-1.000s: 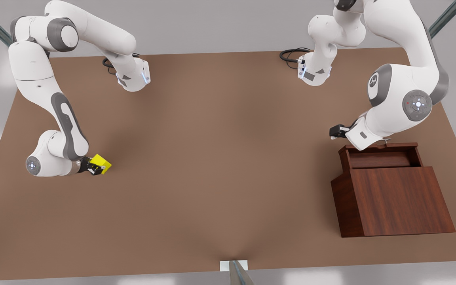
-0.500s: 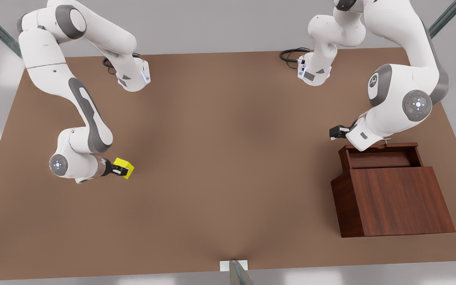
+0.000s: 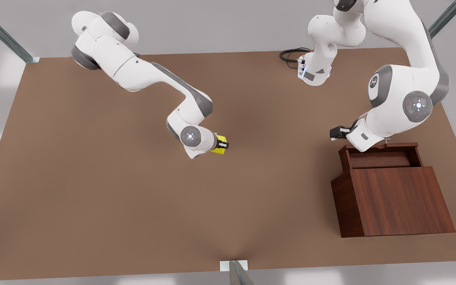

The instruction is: Open the drawer with left arm, place the square in the middle with right arm, and place the square in the drawer with left arm

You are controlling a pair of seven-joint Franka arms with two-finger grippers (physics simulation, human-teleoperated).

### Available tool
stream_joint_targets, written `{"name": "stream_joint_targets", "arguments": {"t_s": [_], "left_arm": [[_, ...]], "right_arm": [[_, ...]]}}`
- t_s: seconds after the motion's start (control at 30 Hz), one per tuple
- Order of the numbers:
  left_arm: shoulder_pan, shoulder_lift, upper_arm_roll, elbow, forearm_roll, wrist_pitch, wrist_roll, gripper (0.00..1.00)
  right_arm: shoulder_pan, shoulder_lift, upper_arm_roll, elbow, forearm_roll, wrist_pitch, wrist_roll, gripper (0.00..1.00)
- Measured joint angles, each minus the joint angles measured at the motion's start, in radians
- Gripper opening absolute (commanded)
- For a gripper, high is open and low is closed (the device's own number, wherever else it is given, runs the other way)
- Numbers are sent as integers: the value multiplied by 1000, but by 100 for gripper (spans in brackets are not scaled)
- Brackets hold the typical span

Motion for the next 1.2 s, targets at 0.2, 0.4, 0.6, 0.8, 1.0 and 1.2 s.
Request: {"name": "stream_joint_targets", "arguments": {"t_s": [0.2, 0.4, 0.6, 0.8, 1.0, 1.2], "left_arm": [[0, 2, 0, 0, 0, 0, -3, 100], [0, 5, 0, 0, 0, 0, -5, 100], [0, 6, 0, 0, 0, 0, -6, 100], [-55, 28, -125, 0, 5, 19, -7, 100], [-100, 140, -278, -2, 10, 137, 26, 100], [-138, 170, -324, -113, 58, 325, 106, 100]], "right_arm": [[280, 278, -146, 383, 6, 43, 349, 73], [353, 359, -178, 461, 7, 100, 697, 100], [352, 364, -181, 464, 8, 114, 961, 100], [168, 306, -96, 502, 8, 8, 1125, 100], [-164, 139, -95, 499, -73, -162, 955, 100], [-432, -377, -92, 70, -209, -254, 516, 100]]}}
